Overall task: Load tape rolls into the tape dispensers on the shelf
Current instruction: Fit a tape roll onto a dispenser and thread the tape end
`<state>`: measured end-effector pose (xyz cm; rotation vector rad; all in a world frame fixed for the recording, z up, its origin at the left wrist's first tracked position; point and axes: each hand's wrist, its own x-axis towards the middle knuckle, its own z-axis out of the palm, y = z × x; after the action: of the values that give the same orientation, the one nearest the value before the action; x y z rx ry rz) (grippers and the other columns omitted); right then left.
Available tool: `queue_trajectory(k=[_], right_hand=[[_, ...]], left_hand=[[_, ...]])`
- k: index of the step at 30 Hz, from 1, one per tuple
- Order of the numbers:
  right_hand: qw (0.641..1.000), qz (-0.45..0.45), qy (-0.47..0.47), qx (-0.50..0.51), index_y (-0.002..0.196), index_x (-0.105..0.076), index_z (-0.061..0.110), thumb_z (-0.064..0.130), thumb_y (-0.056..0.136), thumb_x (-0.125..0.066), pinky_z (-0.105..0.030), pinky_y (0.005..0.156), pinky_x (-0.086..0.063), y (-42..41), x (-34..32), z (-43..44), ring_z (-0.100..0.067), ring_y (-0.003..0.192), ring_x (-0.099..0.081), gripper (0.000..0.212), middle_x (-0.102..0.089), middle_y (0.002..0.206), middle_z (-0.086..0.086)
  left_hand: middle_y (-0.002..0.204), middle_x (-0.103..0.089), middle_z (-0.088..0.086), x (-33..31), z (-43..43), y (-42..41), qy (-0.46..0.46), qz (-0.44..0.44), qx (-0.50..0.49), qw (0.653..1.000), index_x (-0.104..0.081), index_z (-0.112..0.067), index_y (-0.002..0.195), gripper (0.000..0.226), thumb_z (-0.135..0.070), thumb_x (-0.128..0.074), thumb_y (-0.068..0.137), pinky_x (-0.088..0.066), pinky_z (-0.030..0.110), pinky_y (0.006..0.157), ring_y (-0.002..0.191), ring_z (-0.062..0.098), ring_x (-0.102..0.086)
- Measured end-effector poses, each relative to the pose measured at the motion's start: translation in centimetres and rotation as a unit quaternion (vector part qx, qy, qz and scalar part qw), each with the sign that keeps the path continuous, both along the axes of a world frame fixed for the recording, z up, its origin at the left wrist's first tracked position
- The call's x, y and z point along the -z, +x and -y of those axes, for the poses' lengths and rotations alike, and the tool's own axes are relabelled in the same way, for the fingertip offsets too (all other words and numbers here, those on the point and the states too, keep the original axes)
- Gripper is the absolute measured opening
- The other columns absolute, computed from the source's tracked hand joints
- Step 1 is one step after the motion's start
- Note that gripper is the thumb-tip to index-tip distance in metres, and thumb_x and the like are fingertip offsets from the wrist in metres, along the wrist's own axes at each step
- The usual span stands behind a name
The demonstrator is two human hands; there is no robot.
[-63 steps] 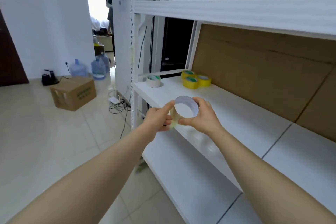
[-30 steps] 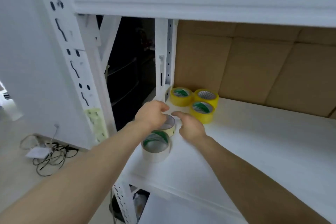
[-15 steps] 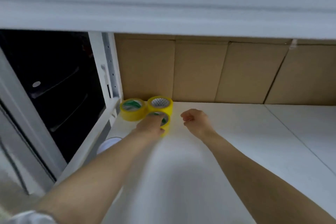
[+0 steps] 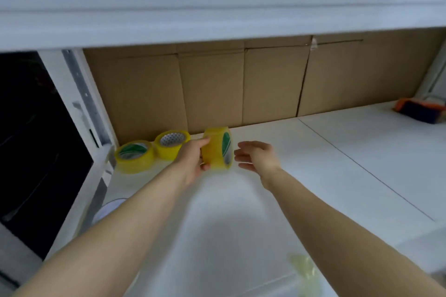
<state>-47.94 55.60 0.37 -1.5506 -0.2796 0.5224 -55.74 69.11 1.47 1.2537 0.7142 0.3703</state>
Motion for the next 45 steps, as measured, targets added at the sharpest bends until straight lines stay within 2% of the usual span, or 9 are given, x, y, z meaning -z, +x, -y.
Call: queue_trajectory(k=[7, 12, 17, 20, 23, 28, 31, 37, 45], right_hand=[[0.997, 0.048, -0.013, 0.054, 0.097, -0.067, 0.008, 0.021, 0.089, -0.060, -0.027, 0.075, -0.052, -1.9, -0.5, 9.1, -0.021, 0.088, -0.063, 0.017, -0.068, 0.094, -0.012], [0.986, 0.122, -0.040, 0.102, 0.092, -0.068, 0.008, 0.011, 0.080, -0.071, -0.010, 0.060, -0.047, -1.0, -0.6, 16.8, -0.008, 0.064, -0.057, 0.012, -0.063, 0.073, 0.001], [0.968, 0.156, -0.107, 0.164, 0.099, -0.067, 0.002, 0.011, 0.084, -0.068, -0.025, 0.074, -0.051, 2.6, -0.2, 26.5, -0.017, 0.074, -0.060, 0.018, -0.065, 0.080, -0.005], [0.947, 0.183, -0.173, 0.198, 0.105, -0.066, 0.006, 0.015, 0.084, -0.067, -0.037, 0.088, -0.051, 5.4, 0.1, 34.5, -0.020, 0.087, -0.061, 0.022, -0.064, 0.092, -0.005], [0.932, 0.196, -0.193, 0.235, 0.108, -0.063, 0.007, 0.014, 0.087, -0.063, -0.043, 0.090, -0.051, 8.5, 0.0, 43.8, -0.022, 0.088, -0.060, 0.022, -0.062, 0.093, -0.005], [0.897, 0.233, -0.264, 0.266, 0.110, -0.062, 0.008, 0.013, 0.090, -0.058, -0.026, 0.078, -0.043, 12.8, -0.4, 57.8, -0.017, 0.087, -0.055, 0.021, -0.062, 0.096, -0.004], [0.885, 0.244, -0.281, 0.280, 0.109, -0.062, 0.008, 0.012, 0.090, -0.057, -0.030, 0.082, -0.044, 15.5, -0.4, 63.2, -0.022, 0.095, -0.058, 0.020, -0.064, 0.102, -0.006], [0.868, 0.263, -0.313, 0.282, 0.115, -0.060, 0.010, 0.013, 0.092, -0.053, -0.036, 0.090, -0.045, 21.1, 0.0, 69.7, -0.025, 0.104, -0.056, 0.024, -0.062, 0.113, -0.007], [0.839, 0.309, -0.384, 0.229, 0.117, -0.059, 0.012, 0.013, 0.094, -0.049, -0.035, 0.088, -0.045, 33.5, 0.5, 73.9, -0.026, 0.106, -0.055, 0.025, -0.058, 0.117, -0.006]], left_hand=[[0.079, -0.062, 0.004, 0.4, 9.2, 1.8, -0.005, -0.004, 0.134, 0.991, -0.060, -0.016, 0.087, 0.015, -0.029, -0.054, 0.091, -0.036, 0.026, 0.055, 0.067, 0.016, -0.056], [0.076, -0.059, 0.005, -0.1, 17.1, 4.7, 0.007, 0.000, 0.192, 0.981, -0.061, -0.011, 0.098, 0.021, -0.030, -0.055, 0.092, -0.036, 0.026, 0.056, 0.066, 0.016, -0.055], [0.081, -0.060, 0.002, -0.5, 26.6, 9.5, 0.114, -0.015, 0.231, 0.966, -0.061, -0.017, 0.090, 0.021, -0.036, -0.051, 0.092, -0.035, 0.025, 0.055, 0.074, 0.015, -0.056], [0.091, -0.061, 0.003, -0.7, 33.2, 13.5, 0.225, -0.015, 0.240, 0.944, -0.063, -0.013, 0.095, 0.030, -0.039, -0.049, 0.091, -0.037, 0.026, 0.059, 0.082, 0.019, -0.053], [0.098, -0.063, 0.004, -0.6, 40.7, 17.6, 0.259, -0.017, 0.265, 0.929, -0.065, -0.010, 0.099, 0.030, -0.035, -0.051, 0.089, -0.040, 0.028, 0.067, 0.083, 0.018, -0.052], [0.107, -0.061, 0.008, -0.4, 52.7, 23.2, 0.313, -0.017, 0.301, 0.901, -0.067, -0.007, 0.103, 0.021, -0.018, -0.057, 0.088, -0.045, 0.033, 0.089, 0.097, 0.027, -0.056], [0.104, -0.060, 0.007, 0.1, 57.5, 26.4, 0.331, -0.029, 0.322, 0.887, -0.067, -0.011, 0.096, 0.014, -0.010, -0.057, 0.088, -0.042, 0.029, 0.086, 0.094, 0.021, -0.053], [0.133, -0.055, 0.009, 1.4, 63.1, 33.7, 0.377, -0.062, 0.326, 0.865, -0.057, -0.008, 0.127, 0.042, -0.005, -0.060, 0.086, -0.040, 0.032, 0.101, 0.121, 0.023, -0.050], [0.124, -0.055, 0.007, 4.6, 66.2, 45.3, 0.488, -0.099, 0.309, 0.810, -0.047, -0.012, 0.128, 0.057, -0.028, -0.070, 0.078, -0.047, 0.035, 0.090, 0.111, 0.026, -0.054]])
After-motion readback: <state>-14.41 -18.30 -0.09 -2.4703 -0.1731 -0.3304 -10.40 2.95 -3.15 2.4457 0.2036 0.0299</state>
